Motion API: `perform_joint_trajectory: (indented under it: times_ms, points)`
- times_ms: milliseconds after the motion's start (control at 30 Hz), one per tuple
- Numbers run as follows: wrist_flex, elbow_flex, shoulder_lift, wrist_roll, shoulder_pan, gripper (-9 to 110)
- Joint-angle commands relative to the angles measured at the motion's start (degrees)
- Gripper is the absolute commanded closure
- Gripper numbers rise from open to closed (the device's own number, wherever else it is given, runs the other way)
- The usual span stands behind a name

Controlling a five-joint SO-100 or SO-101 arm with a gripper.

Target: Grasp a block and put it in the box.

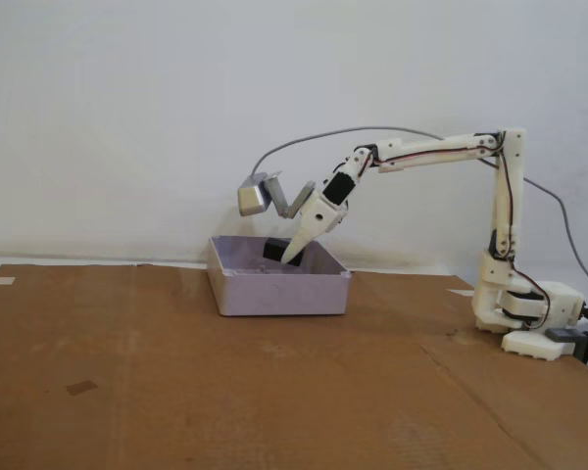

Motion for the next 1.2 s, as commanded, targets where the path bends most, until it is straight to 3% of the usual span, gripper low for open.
perform_joint_trajectory:
  times_ms: [0,333,1167]
  points:
    - [-6.15,0.09,9.05,0.53,1.05,101]
    - [-15.21,1.85,2.99,0.62,0.26,101]
    - [-16.79,1.76,-4.13,0.62,0.18,101]
